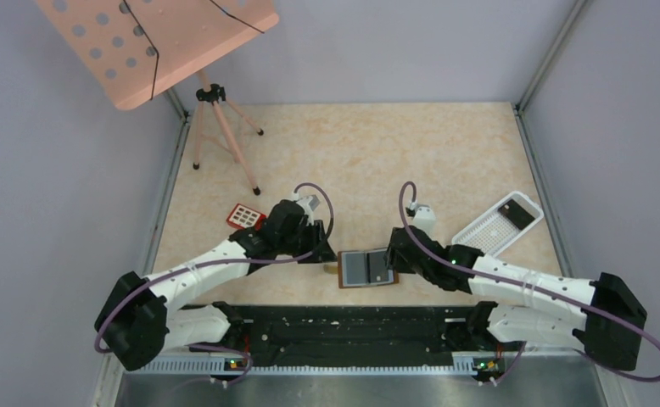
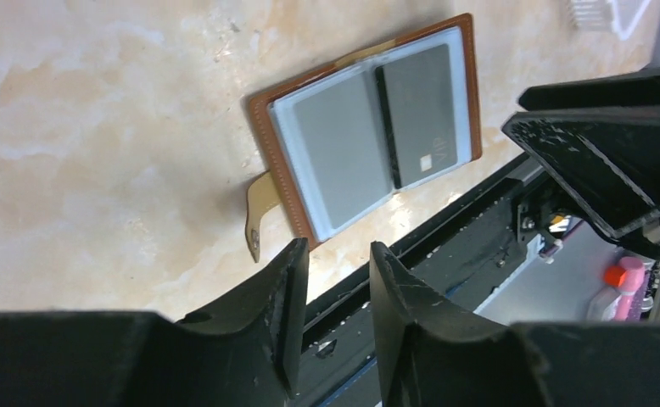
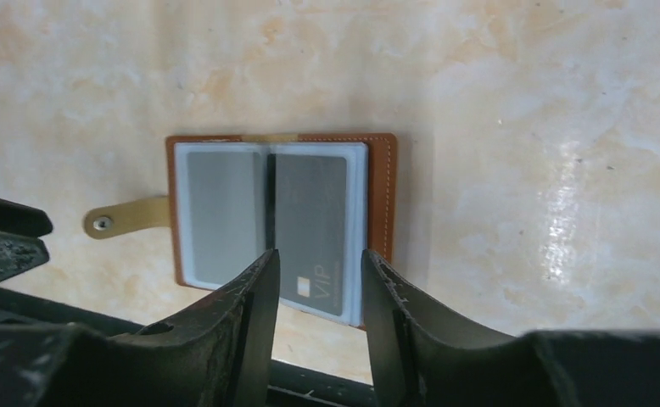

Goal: Take the credit cards out of the card holder
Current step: Remove the credit card from the card holder.

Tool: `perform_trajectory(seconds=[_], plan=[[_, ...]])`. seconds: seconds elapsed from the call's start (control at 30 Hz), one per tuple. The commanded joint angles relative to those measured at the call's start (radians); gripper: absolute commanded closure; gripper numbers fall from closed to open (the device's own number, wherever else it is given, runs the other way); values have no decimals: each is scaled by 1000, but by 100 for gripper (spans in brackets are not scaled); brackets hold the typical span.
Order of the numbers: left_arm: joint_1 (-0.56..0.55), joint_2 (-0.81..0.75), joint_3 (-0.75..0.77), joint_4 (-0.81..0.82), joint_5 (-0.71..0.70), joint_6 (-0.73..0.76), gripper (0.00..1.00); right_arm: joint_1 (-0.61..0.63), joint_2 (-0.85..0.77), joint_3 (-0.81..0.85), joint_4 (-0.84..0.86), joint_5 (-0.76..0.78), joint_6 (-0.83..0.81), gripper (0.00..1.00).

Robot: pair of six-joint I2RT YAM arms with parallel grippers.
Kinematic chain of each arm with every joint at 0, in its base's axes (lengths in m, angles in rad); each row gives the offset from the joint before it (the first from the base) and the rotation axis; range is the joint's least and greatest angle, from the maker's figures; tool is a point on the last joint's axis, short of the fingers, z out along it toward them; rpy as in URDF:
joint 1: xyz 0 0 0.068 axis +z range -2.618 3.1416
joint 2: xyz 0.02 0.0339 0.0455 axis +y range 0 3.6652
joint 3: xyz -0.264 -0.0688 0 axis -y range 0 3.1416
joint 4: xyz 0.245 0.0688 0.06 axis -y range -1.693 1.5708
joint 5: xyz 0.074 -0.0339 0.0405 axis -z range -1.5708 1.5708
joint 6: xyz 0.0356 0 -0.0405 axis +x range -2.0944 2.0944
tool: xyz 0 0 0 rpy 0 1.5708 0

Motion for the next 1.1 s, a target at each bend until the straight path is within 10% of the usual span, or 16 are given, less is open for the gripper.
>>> perform_trajectory(seconds=[0.0, 1.07], plan=[[2, -42, 54, 34, 16, -37, 61, -96, -55, -50, 197, -197, -101, 63], [-120, 395, 37, 479, 80, -153, 62, -261, -7, -304, 429, -418, -67, 77]])
